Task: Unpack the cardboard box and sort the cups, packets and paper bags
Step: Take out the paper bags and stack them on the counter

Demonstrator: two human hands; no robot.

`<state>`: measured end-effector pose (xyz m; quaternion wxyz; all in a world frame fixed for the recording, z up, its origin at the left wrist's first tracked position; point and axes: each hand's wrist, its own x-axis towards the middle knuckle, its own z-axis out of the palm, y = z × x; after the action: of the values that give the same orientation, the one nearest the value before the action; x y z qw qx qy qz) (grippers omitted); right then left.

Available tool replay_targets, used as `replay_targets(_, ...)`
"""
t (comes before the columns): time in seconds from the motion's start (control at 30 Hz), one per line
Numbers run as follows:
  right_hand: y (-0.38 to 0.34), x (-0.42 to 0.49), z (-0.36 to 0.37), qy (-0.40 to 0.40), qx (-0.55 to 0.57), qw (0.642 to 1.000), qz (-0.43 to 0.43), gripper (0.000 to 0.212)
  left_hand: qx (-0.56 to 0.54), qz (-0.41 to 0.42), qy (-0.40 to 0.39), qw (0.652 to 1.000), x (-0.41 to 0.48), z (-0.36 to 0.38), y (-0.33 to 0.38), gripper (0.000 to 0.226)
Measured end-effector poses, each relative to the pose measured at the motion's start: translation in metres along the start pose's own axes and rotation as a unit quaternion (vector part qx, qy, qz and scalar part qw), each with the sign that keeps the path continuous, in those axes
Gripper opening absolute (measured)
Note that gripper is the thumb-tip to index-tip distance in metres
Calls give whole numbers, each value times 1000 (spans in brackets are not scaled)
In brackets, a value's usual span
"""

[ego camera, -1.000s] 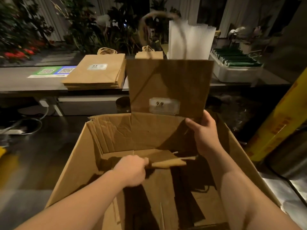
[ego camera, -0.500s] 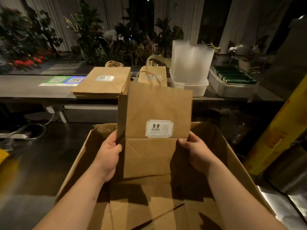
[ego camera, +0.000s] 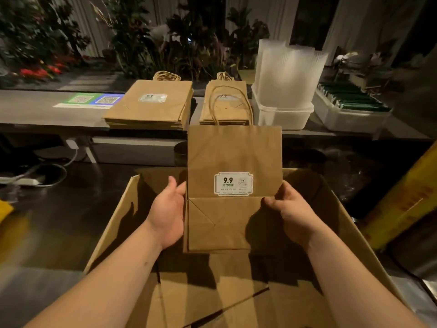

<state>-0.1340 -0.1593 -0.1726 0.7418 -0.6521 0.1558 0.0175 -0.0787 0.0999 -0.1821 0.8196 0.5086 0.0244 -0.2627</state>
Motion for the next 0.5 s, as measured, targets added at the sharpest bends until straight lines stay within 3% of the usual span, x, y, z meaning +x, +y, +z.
replay_targets(0.07,-4,-1,-5,27,-18,998,-53,40,-60,-67,89,992,15,-12,-26,61)
replay_targets(0.1,-5,-1,-6,43,-24,996,-73,40,11,-111,143,983,23,-16,-42,54)
replay_targets(0.13,-7,-1,-8,60,-29,994,-91,40,173,-149,147,962,25,-17,-53,48)
replay_targets(0.2,-10,-2,-10,78,-62,986,-133,43,455,-228,84,857,20,-9,-76,50)
replay_targets(0.23,-11,-2,-10,71,-84,982,-151,44,568,-250,53,782,21,-1,-89,63)
replay_targets(0.33,-12,-3,-11,57,-114,974,-185,47,686,-342,-86,637,19,9,-115,94)
replay_targets(0.43,-9,0,-10,74,-90,972,-204,47,798,-287,-166,504,20,5,-141,104)
replay_targets(0.5,-7,1,-9,90,-69,973,-203,44,830,-257,-199,454,23,4,-141,107)
